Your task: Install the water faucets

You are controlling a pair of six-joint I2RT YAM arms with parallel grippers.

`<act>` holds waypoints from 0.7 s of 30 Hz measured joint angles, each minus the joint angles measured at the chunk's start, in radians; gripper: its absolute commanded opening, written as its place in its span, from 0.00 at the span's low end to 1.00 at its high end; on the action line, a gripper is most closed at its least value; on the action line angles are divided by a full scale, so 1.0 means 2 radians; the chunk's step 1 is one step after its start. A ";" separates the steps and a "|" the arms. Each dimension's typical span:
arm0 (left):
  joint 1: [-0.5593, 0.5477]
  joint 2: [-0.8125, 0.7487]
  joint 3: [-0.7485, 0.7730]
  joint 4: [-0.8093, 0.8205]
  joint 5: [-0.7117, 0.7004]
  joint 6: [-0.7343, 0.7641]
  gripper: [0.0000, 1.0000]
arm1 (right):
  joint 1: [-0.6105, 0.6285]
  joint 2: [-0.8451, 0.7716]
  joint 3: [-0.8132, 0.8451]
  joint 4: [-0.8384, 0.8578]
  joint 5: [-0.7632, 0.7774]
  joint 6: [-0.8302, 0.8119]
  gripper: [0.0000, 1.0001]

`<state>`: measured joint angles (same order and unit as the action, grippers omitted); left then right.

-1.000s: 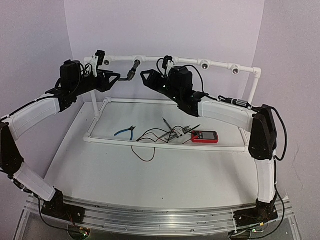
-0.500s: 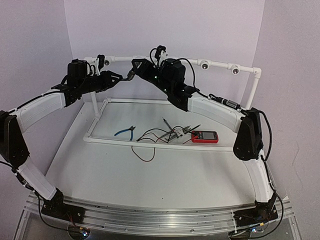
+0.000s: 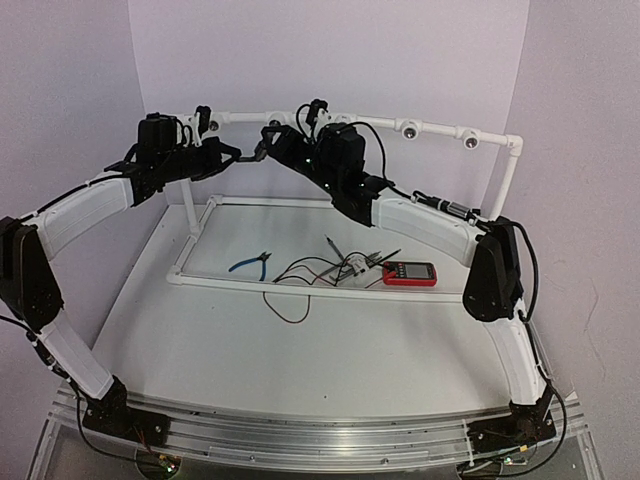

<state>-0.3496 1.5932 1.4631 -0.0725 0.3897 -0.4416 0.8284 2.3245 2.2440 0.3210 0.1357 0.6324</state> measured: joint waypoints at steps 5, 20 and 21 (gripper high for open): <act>0.000 0.000 0.006 -0.018 0.001 -0.001 0.18 | 0.000 0.000 0.000 0.000 0.002 0.003 0.57; 0.000 0.010 0.022 -0.055 0.010 0.002 0.18 | 0.000 0.000 0.000 -0.001 0.002 0.008 0.57; 0.000 0.014 0.026 -0.055 0.011 0.003 0.16 | 0.000 0.000 0.000 -0.001 0.002 0.008 0.57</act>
<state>-0.3498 1.6215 1.5144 -0.1835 0.4116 -0.4348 0.8284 2.3245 2.2440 0.3199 0.1390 0.6476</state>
